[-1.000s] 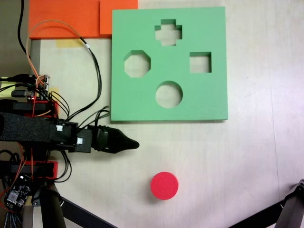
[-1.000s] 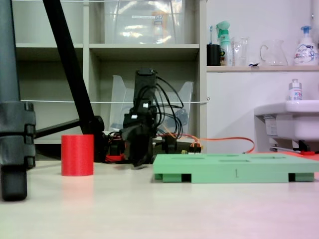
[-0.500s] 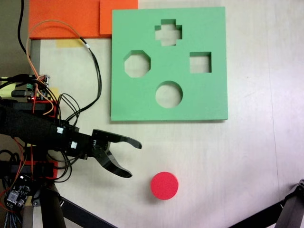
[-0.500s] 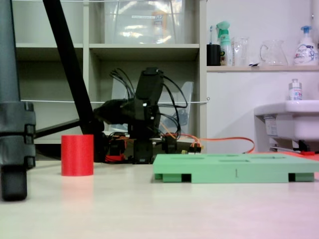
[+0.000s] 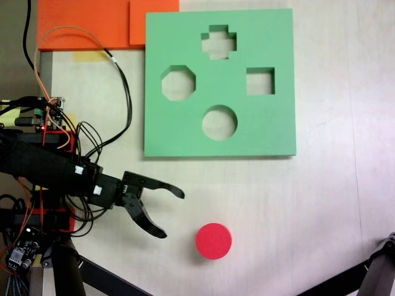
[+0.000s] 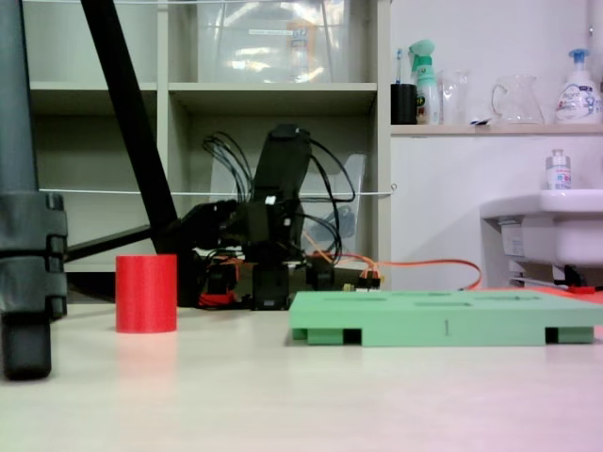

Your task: Put the cylinder block into the corresponding hole

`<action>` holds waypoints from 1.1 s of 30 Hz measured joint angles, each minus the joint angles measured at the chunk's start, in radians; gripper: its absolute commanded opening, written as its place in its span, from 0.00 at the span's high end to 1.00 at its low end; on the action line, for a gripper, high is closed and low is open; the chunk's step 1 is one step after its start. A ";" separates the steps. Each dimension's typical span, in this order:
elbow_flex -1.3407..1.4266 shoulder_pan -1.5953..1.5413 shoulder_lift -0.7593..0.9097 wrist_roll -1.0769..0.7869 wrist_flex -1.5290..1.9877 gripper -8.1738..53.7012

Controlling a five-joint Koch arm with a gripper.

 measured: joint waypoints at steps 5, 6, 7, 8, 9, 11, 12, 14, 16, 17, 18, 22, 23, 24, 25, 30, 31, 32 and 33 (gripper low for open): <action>0.003 0.000 -0.483 -0.012 -0.480 0.03; 0.003 0.005 -0.546 -0.012 -0.555 0.03; 0.003 0.018 -0.611 -0.012 -0.629 0.03; 0.003 0.028 -0.680 -0.012 -0.690 0.03; -0.005 0.041 -0.727 -0.012 -0.727 0.03; -0.038 0.063 -0.765 -0.012 -0.739 0.03; -0.064 0.072 -0.784 -0.012 -0.741 0.03; -0.091 0.080 -0.821 -0.012 -0.741 0.03; -0.149 0.095 -0.862 -0.012 -0.741 0.03; -0.184 0.100 -0.884 -0.012 -0.741 0.03; -0.212 0.101 -0.905 -0.012 -0.741 0.03; -0.310 0.103 -0.971 -0.014 -0.741 0.07; -0.341 0.104 -0.983 -0.014 -0.741 0.08; -0.365 0.104 -1.002 -0.014 -0.741 0.08; -0.380 0.104 -1.022 -0.014 -0.741 0.08; -0.495 0.104 -1.085 -0.012 -0.739 0.08; -0.532 0.104 -1.104 -0.012 -0.739 0.08; -0.557 0.104 -1.120 -0.012 -0.738 0.08; -0.577 0.104 -1.135 -0.014 -0.738 0.08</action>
